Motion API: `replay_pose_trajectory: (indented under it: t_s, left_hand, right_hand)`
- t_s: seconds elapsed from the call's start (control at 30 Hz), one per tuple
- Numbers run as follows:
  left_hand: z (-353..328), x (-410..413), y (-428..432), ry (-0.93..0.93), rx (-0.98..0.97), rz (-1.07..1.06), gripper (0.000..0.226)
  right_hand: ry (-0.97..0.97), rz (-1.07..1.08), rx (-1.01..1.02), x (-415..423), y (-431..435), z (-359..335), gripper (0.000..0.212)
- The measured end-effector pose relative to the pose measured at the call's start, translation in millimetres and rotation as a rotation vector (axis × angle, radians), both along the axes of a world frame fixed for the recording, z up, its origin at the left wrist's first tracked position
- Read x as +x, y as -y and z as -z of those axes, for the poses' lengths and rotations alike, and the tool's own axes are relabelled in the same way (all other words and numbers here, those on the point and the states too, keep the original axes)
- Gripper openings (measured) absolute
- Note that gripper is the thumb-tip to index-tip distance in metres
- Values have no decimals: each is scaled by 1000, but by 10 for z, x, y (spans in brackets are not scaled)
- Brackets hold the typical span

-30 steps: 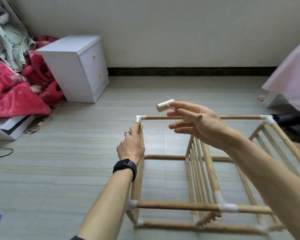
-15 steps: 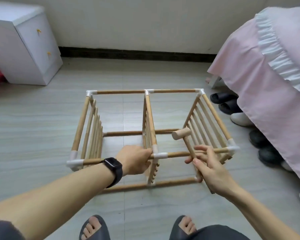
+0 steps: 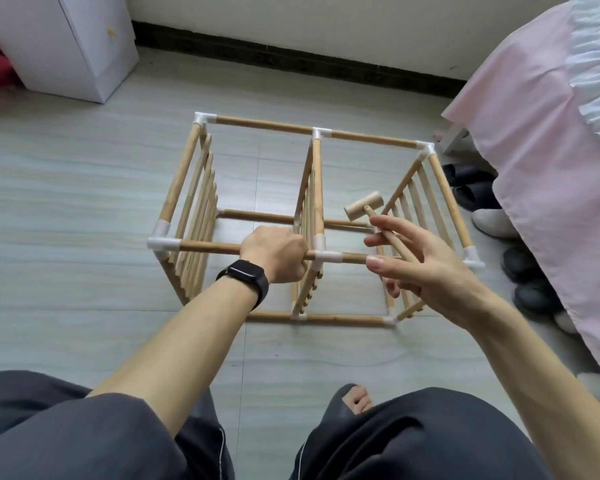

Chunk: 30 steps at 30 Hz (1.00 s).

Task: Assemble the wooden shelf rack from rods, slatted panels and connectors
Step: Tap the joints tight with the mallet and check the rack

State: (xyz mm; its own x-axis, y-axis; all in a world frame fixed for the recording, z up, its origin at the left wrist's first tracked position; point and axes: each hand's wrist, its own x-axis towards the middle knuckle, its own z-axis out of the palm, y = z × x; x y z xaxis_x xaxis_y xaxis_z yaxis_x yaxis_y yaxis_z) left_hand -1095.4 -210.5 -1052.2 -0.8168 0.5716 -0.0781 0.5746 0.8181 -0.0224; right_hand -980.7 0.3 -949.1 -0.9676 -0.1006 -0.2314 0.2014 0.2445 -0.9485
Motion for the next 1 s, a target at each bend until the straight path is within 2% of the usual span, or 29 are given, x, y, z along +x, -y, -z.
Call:
replay_pose_trajectory:
  t_s: [0.1, 0.13, 0.2, 0.23, 0.3, 0.4, 0.43, 0.53, 0.57, 0.67, 0.7, 0.8, 0.93, 1.0]
  left_hand:
    - [5, -23, 21, -7, 4, 18, 19]
    - [5, -25, 32, -16, 3, 32, 18]
    - [6, -22, 63, -29, 7, 68, 14]
    - [8, -17, 79, -36, 11, 82, 11]
    - [10, -2, 106, -51, 20, 90, 7]
    - [7, 3, 96, -41, 27, 60, 11]
    - [8, 0, 84, -33, 27, 44, 12]
    - [10, 5, 68, -21, 27, 12, 14]
    - [18, 4, 64, -21, 28, 8, 16]
    - [26, -16, 56, -27, 41, -9, 28]
    - [15, -21, 53, -20, 48, -13, 29]
    - [-9, -9, 30, 12, 53, -23, 24]
    - [-14, 2, 38, 27, 53, -44, 21]
    - [-41, 15, 33, 39, 52, -63, 21]
  right_hand:
    - [-67, 24, 39, -49, 61, -27, 80]
    - [-139, 62, 127, -85, 105, -25, 66]
    - [-374, 165, 454, -163, 219, -3, 31]
    - [-481, 216, 576, -201, 273, 2, 31]
    - [-666, 286, 605, -293, 382, -43, 36]
    - [-942, 383, 518, -425, 549, -46, 29]
    - [-934, 382, 520, -458, 605, 19, 28]
    - [-673, 200, 702, -520, 676, 254, 30]
    - [-678, 199, 702, -561, 645, 256, 30]
    - [-912, 334, 557, -636, 585, 189, 36]
    - [-930, 316, 553, -620, 592, 206, 37]
    - [-801, 134, 678, -551, 659, 320, 25]
    - [-963, 314, 532, -644, 706, 264, 27]
    - [-799, 204, 634, -598, 751, 376, 23]
